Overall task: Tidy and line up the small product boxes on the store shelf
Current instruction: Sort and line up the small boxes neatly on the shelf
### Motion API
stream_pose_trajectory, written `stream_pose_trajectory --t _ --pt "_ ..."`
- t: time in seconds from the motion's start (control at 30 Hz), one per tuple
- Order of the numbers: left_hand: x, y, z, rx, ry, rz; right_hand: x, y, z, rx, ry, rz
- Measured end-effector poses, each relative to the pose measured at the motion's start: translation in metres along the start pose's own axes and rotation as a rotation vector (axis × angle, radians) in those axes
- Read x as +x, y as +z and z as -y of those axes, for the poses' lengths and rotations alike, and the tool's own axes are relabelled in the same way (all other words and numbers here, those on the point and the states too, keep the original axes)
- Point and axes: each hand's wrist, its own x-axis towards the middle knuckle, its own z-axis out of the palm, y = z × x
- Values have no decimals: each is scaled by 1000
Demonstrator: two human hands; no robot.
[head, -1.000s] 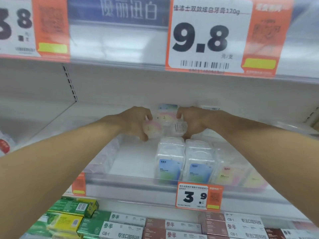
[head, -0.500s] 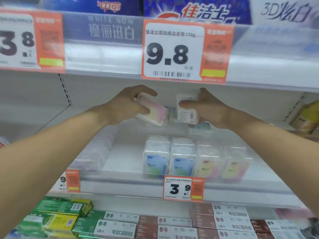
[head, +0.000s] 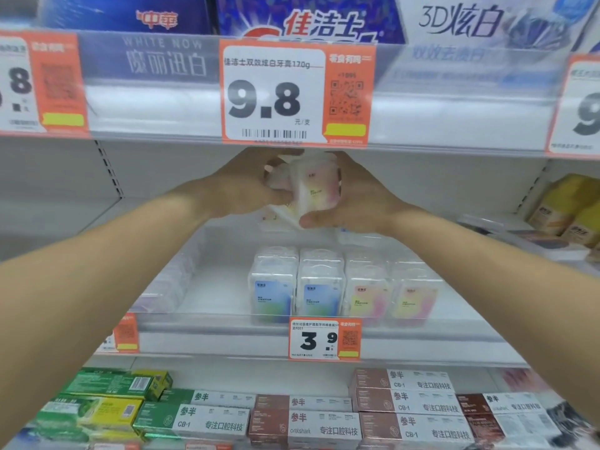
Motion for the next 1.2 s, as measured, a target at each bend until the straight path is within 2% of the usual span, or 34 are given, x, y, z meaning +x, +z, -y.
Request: stream_pose_trajectory --t 0.07,0.17,0.27,0.4,0.57,0.7,0.87,0.97,1.2 --pt "1 -4 -3 -54 -45 -34 -1 -2 -7 -15 71 -84" --pt "2 -7 0 -116 -55 -40 -5 -8 -12 -38 192 -113" --pt "2 -6 5 -145 -68 -31 -6 -12 -16 17 285 -64" --pt "2 -7 9 -125 -119 101 -5 -17 -20 166 348 4" --pt "1 0 19 -63 -268 259 -1 -11 -22 43 430 168" --pt "2 7 33 -131 -320 239 7 -3 -28 50 454 187" --pt "10 14 38 -127 -277 207 17 -10 -41 -18 507 306" --pt "19 26 24 -190 -246 197 13 -30 -51 -55 517 295" --pt "37 85 -25 -88 -160 396 -28 -85 -85 64 609 272"
